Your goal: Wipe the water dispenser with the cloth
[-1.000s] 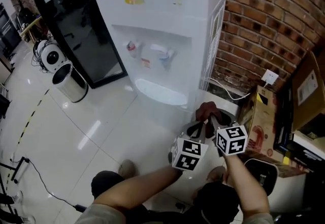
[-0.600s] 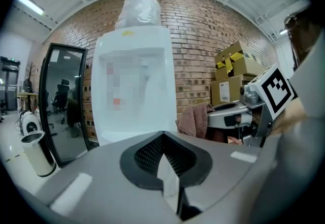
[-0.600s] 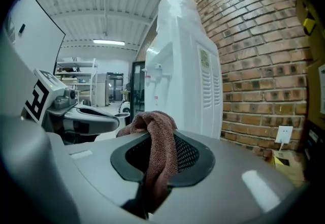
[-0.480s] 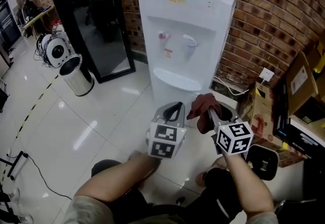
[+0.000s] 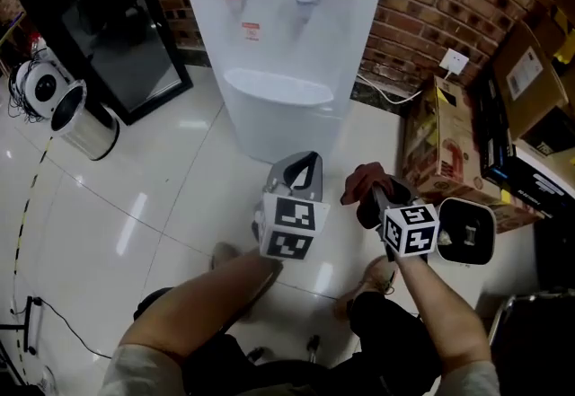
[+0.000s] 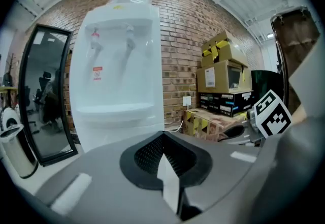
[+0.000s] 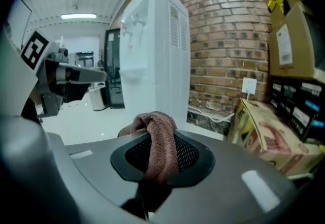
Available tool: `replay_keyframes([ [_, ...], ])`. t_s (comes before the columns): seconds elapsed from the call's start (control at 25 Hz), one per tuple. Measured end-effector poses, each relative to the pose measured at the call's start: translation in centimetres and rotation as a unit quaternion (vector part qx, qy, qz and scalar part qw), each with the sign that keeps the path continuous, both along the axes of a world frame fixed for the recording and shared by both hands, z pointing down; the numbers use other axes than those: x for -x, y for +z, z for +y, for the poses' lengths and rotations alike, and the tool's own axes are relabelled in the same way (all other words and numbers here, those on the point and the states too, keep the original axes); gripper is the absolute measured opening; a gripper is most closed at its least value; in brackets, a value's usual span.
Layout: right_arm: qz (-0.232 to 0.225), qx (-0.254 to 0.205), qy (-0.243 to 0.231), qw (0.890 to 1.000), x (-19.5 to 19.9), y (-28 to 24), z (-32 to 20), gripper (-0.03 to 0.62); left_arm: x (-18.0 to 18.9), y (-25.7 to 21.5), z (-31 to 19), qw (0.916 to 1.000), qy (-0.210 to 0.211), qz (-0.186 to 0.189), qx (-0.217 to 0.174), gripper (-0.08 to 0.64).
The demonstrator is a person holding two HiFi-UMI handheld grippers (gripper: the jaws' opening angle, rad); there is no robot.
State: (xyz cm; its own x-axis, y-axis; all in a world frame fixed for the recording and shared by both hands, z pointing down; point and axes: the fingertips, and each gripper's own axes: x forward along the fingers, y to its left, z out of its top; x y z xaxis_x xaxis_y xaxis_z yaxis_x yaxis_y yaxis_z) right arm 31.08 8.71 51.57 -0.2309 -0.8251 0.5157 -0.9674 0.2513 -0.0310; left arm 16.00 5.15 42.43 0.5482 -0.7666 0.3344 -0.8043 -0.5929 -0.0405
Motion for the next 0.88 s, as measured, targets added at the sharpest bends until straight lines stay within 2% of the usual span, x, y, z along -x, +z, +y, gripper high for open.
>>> replay_keyframes([
  [0.12,-0.002,0.04,0.04,0.998,-2.3,5.8,0.1,0.087,-1.5,5.0,-0.4,0.9992,0.02,-0.034,0.012,0.0],
  [0.24,-0.008,0.066,0.066,0.996,-3.8,10.7,-0.2,0.087,-3.1,9.8,0.3,0.9973,0.035,-0.045,0.047,0.0],
  [0.36,-0.007,0.103,0.075,0.992,-4.7,15.8,-0.2,0.089,-4.6,13.8,1.1,0.9946,0.041,-0.049,0.081,0.0],
  [0.56,-0.014,0.171,0.08,0.982,-5.2,23.6,-0.7,0.095,-5.5,20.3,1.7,0.9871,0.048,-0.08,0.13,0.0],
  [0.64,-0.025,0.2,0.076,0.976,-5.2,26.4,-0.6,0.118,-5.2,21.9,1.6,0.9841,0.044,-0.089,0.148,0.0],
  [0.76,-0.051,0.23,0.076,0.969,-5.5,28.6,0.2,0.185,-5.4,22.6,1.7,0.9815,0.043,-0.098,0.159,0.0],
  [0.88,-0.075,0.206,0.085,0.972,-6.2,26.5,0.1,0.192,-6.0,21.1,1.2,0.9829,0.042,-0.092,0.154,0.0],
])
